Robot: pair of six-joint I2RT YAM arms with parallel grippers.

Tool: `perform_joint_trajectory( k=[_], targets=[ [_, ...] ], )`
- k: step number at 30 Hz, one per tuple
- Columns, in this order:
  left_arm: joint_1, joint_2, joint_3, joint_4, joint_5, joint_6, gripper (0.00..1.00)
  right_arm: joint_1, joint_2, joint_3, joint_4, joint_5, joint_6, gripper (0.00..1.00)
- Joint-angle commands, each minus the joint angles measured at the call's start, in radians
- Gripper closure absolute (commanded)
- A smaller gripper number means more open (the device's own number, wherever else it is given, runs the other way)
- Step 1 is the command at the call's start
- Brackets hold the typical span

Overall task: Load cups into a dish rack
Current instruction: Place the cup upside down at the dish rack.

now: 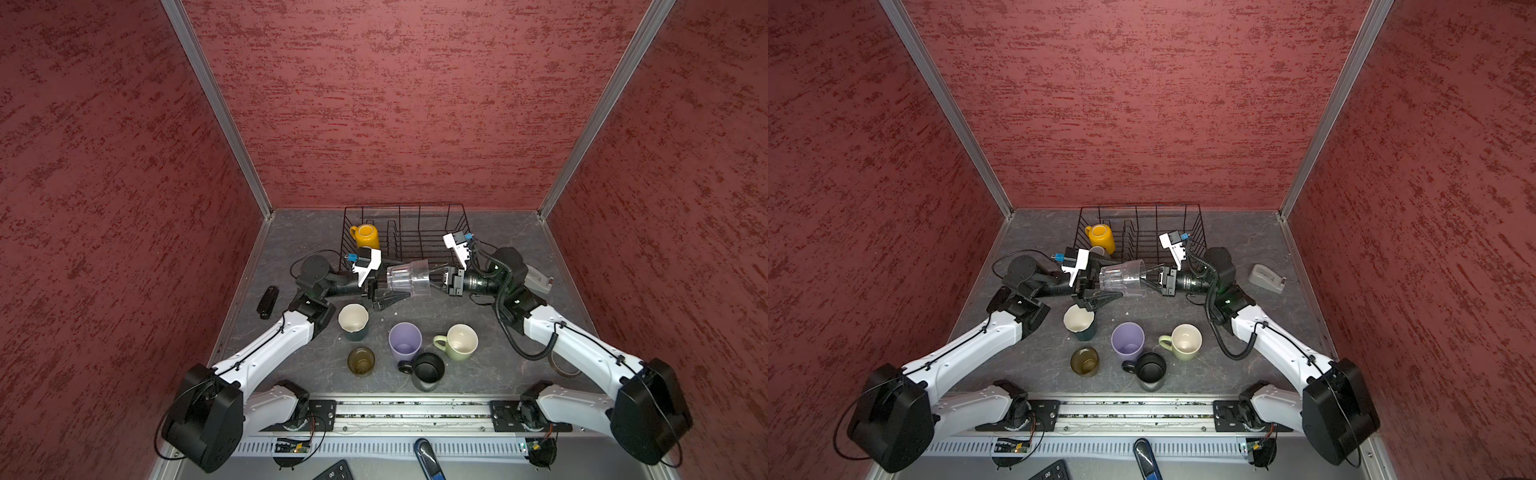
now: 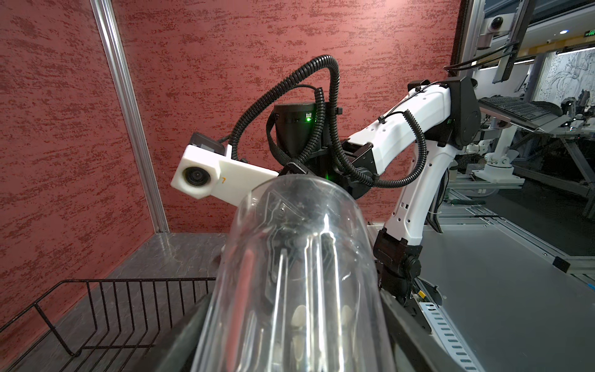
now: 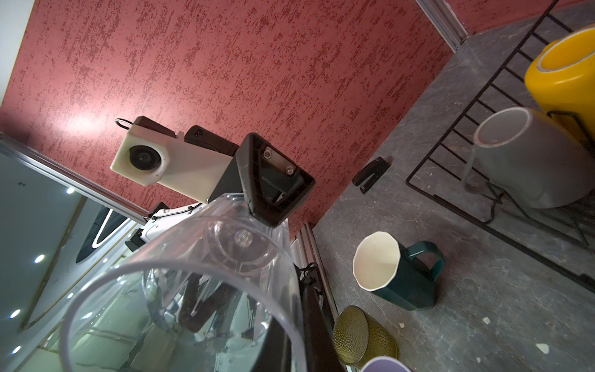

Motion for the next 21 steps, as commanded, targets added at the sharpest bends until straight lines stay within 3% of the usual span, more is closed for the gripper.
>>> perform_joint_trajectory(
  k=[1,14,21],
  targets=[
    [-0.009,0.007,0.028,0.01,0.015,-0.011,0.26,0.008,0.003,0.01,0.074,-0.011,0.024,1.0],
    [-0.011,-0.006,0.052,-0.058,0.013,0.0,0.38,0.016,0.026,-0.008,0.119,-0.009,0.054,1.0],
    [-0.01,-0.019,0.056,-0.098,0.004,0.007,0.77,0.015,0.029,-0.008,0.114,-0.001,0.053,0.99]
  ],
)
